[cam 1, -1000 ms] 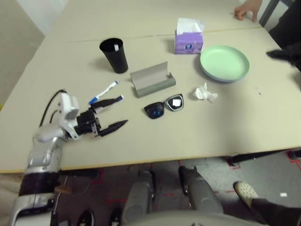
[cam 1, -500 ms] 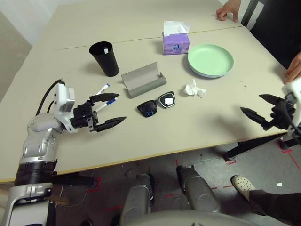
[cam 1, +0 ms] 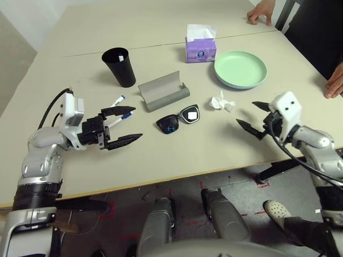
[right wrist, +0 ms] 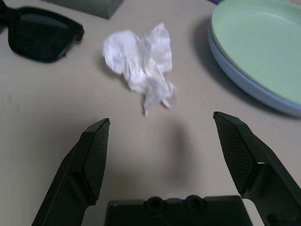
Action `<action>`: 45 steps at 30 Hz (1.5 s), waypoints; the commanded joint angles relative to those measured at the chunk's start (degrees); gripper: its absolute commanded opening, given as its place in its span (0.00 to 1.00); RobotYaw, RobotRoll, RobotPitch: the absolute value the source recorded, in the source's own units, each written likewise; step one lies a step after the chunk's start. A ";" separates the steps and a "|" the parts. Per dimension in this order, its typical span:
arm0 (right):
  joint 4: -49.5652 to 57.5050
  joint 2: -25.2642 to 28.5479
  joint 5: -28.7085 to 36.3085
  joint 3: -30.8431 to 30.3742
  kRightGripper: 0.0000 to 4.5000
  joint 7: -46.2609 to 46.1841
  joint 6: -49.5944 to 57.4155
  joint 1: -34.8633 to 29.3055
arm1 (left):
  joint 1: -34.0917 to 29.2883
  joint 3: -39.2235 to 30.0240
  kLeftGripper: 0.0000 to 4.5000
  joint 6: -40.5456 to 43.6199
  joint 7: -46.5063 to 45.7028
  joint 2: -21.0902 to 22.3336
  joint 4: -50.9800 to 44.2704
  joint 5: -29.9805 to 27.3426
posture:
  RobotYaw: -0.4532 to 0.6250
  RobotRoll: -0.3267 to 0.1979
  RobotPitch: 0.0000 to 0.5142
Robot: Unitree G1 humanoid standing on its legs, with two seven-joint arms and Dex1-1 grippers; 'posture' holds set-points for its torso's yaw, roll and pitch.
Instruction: Organize and tidy the items on the table.
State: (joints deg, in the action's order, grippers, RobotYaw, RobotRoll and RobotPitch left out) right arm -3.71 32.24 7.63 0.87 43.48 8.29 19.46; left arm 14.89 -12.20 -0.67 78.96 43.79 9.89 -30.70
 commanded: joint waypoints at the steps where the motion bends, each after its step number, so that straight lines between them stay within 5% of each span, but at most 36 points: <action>1: -2.31 -0.43 -0.58 -1.35 0.99 0.52 -1.32 1.20 | -1.34 0.24 1.00 0.60 0.23 0.58 -1.16 0.40 | 0.29 0.62 0.31; 15: -11.95 -4.15 0.02 -4.30 0.99 2.26 0.51 11.09 | -3.30 -0.26 1.00 0.42 -1.72 -0.10 -2.66 0.19 | 0.31 0.62 0.32; 37: -21.87 -7.49 -2.79 -7.05 0.99 2.45 4.46 16.52 | -4.91 -0.68 1.00 -0.46 -3.83 -1.12 -4.68 -0.31 | 0.33 0.62 0.32; 40: -23.04 -7.56 -3.33 -6.99 0.86 1.87 4.43 17.49 | -5.39 -0.78 1.00 -0.36 -4.37 -1.48 -5.65 -0.53 | 0.34 0.62 0.31; 45: -22.68 -7.78 -2.79 -6.35 0.45 2.18 5.28 18.05 | -5.90 -0.88 1.00 -0.05 -5.32 -1.86 -7.21 -0.97 | 0.34 0.62 0.30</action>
State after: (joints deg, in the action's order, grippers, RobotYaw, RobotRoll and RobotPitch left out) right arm -26.05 24.82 4.64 -5.44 45.42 12.91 37.07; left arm 9.79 -12.64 -0.86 73.81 41.86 4.02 -31.63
